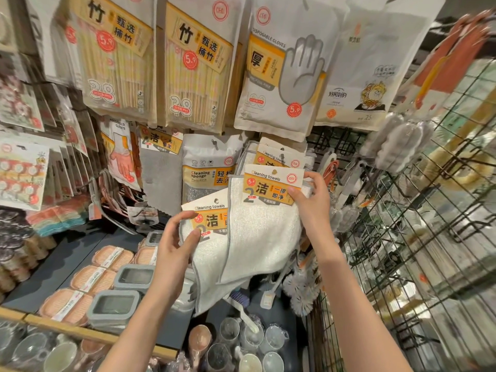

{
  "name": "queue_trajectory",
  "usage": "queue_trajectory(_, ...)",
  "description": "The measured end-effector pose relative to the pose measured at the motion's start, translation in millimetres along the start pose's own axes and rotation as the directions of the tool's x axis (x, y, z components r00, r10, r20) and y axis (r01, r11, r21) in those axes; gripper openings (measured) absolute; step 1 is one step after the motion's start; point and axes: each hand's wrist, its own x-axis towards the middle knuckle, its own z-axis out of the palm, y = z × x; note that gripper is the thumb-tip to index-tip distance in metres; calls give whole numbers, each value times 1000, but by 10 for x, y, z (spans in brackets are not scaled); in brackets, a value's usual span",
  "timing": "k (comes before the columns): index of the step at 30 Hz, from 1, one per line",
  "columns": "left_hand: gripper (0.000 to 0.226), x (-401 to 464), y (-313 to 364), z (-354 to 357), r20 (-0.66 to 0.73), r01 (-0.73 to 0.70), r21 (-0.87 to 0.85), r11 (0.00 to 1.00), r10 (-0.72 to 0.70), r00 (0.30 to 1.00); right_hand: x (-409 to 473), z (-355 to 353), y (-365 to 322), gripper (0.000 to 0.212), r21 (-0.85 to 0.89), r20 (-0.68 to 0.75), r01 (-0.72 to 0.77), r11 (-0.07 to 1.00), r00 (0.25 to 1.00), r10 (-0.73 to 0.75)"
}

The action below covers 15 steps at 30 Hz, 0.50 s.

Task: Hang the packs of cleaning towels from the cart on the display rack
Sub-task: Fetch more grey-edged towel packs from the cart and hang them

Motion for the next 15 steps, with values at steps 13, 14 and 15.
queue_trajectory(13, 38, 132, -21, -8, -55, 30, 91, 995, -25, 998, 294, 67, 75, 30, -50, -131, -8, 999, 991, 1)
queue_trajectory(14, 34, 144, -34, -15, -53, 35, 87, 996, -30, 998, 310, 73, 82, 30, -65, -136, -23, 998, 991, 14)
queue_trajectory(15, 29, 157, -47, -19, -52, 39, 82, 996, -35, 998, 326, 79, 87, 30, -85, -138, -37, 996, 990, 25)
